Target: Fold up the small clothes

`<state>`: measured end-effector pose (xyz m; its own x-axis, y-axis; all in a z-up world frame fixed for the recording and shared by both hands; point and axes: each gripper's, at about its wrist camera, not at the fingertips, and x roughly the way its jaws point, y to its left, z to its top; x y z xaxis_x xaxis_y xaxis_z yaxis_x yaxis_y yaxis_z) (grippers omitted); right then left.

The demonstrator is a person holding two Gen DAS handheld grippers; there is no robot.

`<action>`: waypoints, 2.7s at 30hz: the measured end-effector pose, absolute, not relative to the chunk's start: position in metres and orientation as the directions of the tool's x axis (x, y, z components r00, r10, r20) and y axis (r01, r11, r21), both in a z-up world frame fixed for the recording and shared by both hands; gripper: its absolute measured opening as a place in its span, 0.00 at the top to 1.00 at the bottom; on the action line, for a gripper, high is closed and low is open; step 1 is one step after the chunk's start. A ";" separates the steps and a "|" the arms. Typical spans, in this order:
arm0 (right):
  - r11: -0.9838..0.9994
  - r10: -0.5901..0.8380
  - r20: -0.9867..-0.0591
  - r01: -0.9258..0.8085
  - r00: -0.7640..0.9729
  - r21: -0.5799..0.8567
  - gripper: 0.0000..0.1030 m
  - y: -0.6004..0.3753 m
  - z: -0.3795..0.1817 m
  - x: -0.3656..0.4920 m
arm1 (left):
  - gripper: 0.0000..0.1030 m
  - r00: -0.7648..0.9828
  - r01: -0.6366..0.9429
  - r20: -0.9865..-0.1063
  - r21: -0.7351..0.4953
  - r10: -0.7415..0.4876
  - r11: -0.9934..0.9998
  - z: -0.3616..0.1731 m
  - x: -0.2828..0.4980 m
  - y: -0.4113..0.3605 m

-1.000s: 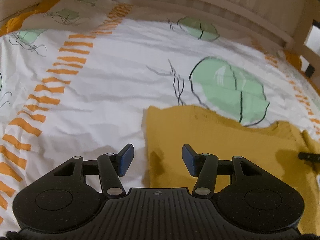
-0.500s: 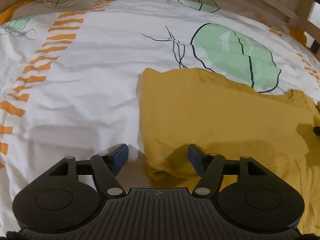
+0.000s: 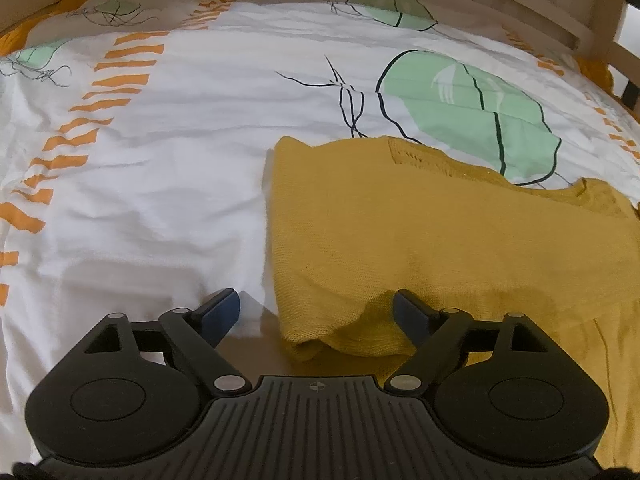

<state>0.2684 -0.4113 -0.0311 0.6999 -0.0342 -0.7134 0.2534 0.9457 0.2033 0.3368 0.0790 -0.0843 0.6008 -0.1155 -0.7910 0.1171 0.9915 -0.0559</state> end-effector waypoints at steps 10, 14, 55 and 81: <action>0.825 -0.283 -0.752 0.551 0.596 0.126 0.35 -0.544 -0.023 0.230 | 0.16 0.591 0.090 -0.799 -0.071 -0.111 0.993 -0.083 0.340 0.078; 0.784 -0.320 -0.771 0.611 0.550 0.110 0.30 -0.575 -0.030 0.228 | 0.16 0.591 0.085 -0.800 -0.063 -0.101 0.994 -0.083 0.340 0.077; 0.900 0.268 -0.624 0.041 0.734 0.434 0.88 -0.312 0.009 0.299 | 0.17 0.674 0.174 -0.704 -0.144 -0.224 0.974 -0.018 0.317 0.061; 0.922 0.335 -0.588 -0.126 0.736 0.367 0.36 -0.271 -0.015 0.268 | 0.17 0.632 0.267 -0.692 -0.228 -0.349 0.936 -0.028 0.311 0.023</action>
